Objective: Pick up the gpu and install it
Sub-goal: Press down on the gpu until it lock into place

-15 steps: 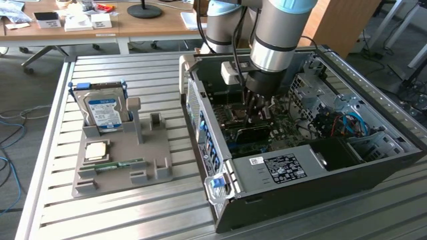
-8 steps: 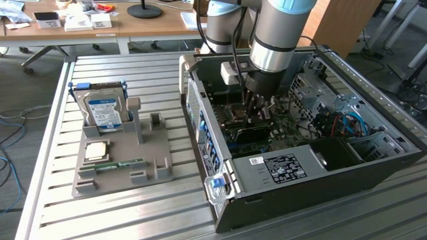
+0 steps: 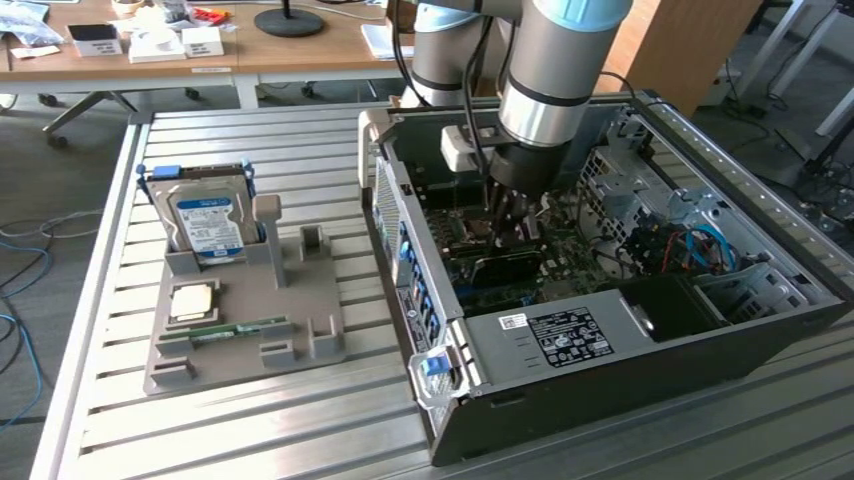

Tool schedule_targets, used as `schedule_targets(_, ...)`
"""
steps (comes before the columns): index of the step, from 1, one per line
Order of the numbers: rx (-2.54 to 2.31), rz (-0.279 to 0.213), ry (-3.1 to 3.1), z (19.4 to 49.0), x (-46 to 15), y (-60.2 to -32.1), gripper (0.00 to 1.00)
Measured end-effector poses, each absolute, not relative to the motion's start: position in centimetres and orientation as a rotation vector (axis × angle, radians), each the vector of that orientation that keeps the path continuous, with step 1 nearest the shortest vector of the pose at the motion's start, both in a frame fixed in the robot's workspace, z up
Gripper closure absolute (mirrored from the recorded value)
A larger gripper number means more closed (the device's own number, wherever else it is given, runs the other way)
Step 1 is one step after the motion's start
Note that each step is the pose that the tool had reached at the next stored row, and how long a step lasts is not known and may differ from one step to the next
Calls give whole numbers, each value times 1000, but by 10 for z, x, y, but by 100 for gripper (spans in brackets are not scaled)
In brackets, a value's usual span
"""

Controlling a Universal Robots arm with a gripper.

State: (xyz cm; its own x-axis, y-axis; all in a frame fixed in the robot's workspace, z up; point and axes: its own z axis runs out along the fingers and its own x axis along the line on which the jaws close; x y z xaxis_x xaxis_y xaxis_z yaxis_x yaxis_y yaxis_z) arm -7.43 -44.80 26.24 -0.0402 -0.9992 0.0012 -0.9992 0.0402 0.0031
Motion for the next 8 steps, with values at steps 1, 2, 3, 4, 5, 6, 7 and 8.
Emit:
schedule_targets(1,2174,-2,-2263,262,-74,-448,89)
schedule_targets(2,2174,-2,-2264,262,-74,-448,89)
schedule_targets(3,2174,-2,-2264,262,-75,-448,89)
schedule_targets(4,2174,-2,-2263,262,-75,-448,89)
schedule_targets(5,2174,-2,-2263,262,-75,-448,89)
schedule_targets(6,2174,-2,-2263,262,-75,-448,89)
schedule_targets(7,2174,-2,-2263,262,-75,-448,89)
schedule_targets(8,2174,-2,-2263,262,-75,-448,89)
